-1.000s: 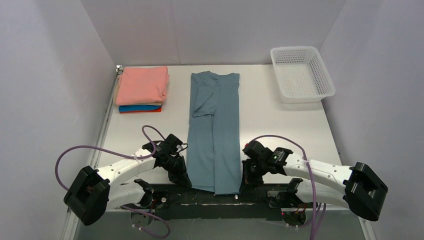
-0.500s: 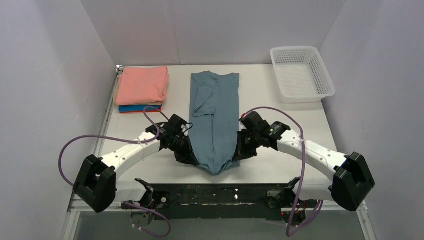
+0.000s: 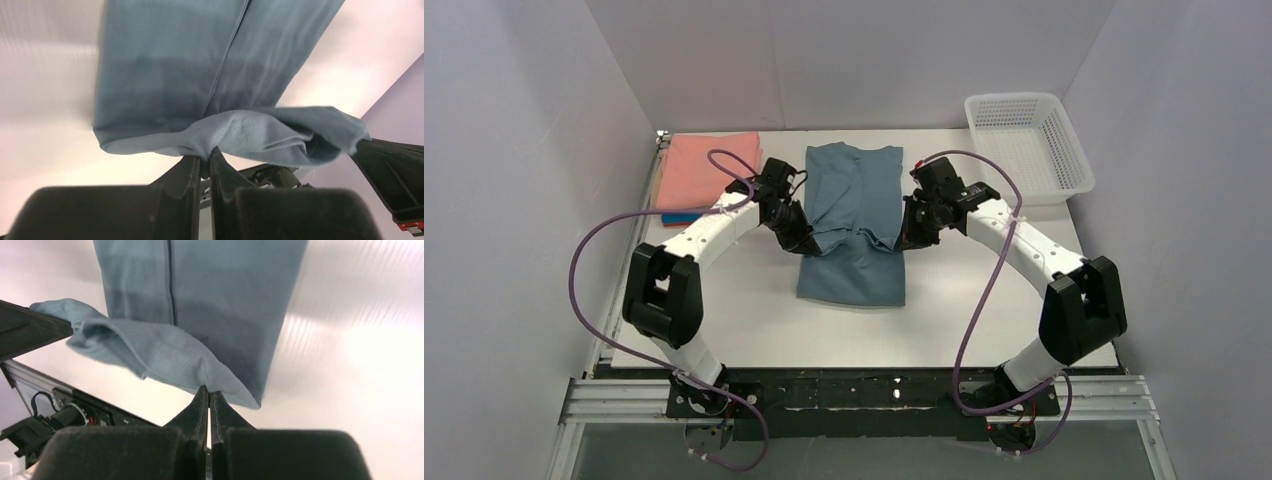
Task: Fold and stack the t-shirts
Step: Fold the folded rectangular tshirt in 1/3 of the way
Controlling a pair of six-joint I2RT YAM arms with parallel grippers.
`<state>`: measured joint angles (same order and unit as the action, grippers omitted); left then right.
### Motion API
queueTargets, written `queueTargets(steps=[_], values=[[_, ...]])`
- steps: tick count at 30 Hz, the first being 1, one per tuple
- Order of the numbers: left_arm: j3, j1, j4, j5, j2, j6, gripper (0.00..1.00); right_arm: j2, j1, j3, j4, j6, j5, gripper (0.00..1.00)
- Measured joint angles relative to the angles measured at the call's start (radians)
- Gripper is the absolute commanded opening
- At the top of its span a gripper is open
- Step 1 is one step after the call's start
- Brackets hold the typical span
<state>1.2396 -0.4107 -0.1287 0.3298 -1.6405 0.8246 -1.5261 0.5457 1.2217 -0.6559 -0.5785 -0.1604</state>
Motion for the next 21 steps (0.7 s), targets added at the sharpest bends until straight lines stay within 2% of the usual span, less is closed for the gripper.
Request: queueTargets(steps=[12, 18, 19, 20, 21], values=[[0.268, 0.055, -0.067, -0.047, -0.252, -0.083, 0.00, -0.259, -0.121, 0.196, 0.010, 0.109, -0.059, 0.01], [0.357, 0.074, -0.082, -0.061, -0.357, -0.116, 0.19, -0.370, -0.177, 0.241, 0.049, 0.127, -0.106, 0.01], [0.363, 0.076, -0.083, -0.061, -0.369, -0.119, 0.23, -0.389, -0.183, 0.246, 0.056, 0.131, -0.116, 0.07], [0.370, 0.078, -0.082, -0.061, -0.384, -0.124, 0.28, -0.410, -0.190, 0.255, 0.065, 0.135, -0.126, 0.19], [0.377, 0.080, -0.083, -0.061, -0.397, -0.127, 0.37, -0.432, -0.195, 0.262, 0.075, 0.137, -0.136, 0.29]])
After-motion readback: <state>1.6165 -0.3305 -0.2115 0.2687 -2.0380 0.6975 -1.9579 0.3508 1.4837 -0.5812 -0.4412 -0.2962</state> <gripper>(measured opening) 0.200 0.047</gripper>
